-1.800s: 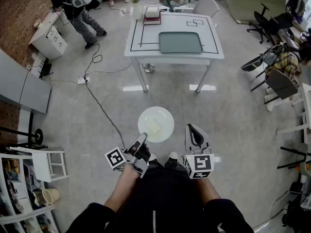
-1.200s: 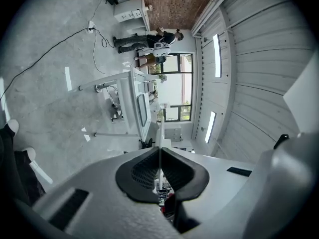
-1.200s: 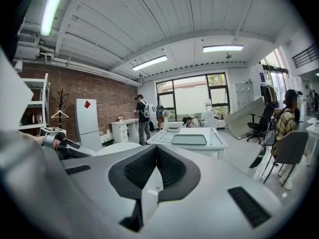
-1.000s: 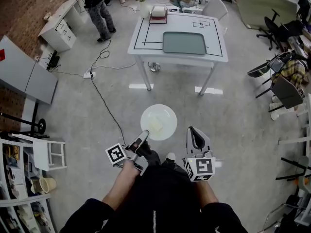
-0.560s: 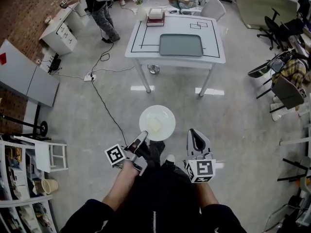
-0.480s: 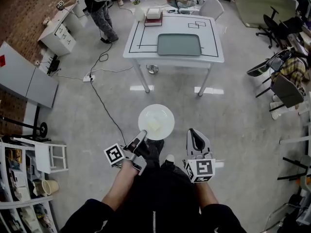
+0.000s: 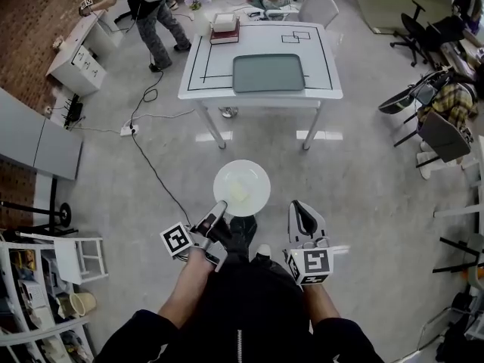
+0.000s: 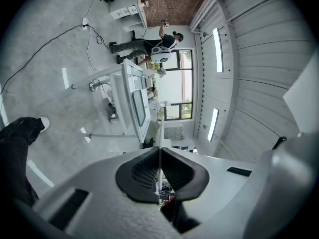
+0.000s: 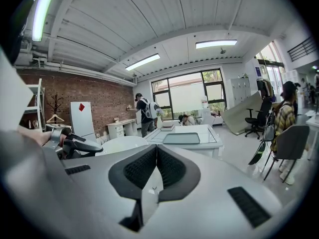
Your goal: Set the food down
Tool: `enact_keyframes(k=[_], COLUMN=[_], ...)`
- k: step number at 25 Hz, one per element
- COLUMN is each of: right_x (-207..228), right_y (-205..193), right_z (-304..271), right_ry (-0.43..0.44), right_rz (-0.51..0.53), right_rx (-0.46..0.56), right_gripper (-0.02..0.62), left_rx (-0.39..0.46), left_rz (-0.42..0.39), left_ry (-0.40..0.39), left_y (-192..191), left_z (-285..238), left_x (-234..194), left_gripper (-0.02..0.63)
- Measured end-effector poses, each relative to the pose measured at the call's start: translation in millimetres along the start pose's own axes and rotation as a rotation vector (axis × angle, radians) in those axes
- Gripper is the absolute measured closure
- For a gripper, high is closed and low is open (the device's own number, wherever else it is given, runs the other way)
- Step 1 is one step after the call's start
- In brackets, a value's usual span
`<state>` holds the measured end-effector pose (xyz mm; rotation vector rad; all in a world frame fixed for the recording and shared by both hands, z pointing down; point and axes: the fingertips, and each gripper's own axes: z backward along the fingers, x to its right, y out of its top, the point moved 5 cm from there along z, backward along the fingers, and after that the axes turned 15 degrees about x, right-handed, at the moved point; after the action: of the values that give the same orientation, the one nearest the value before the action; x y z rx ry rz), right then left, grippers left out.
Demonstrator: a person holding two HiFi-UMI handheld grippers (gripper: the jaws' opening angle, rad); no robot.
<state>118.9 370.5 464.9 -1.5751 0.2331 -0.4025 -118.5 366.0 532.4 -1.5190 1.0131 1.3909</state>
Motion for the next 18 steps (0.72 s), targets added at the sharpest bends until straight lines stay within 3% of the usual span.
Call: enact_keyframes(k=[18], right_x=[-6], right_y=[5], right_z=[-196], right_ry=[-0.039], right_rz=[0.070], right_rx=[-0.039], right_gripper=[0.586], left_rx=[-0.104], left_rz=[0.028], left_ry=[-0.007], left_y=[113], left_z=[-154], left_x=[-17], left_gripper=[0.591])
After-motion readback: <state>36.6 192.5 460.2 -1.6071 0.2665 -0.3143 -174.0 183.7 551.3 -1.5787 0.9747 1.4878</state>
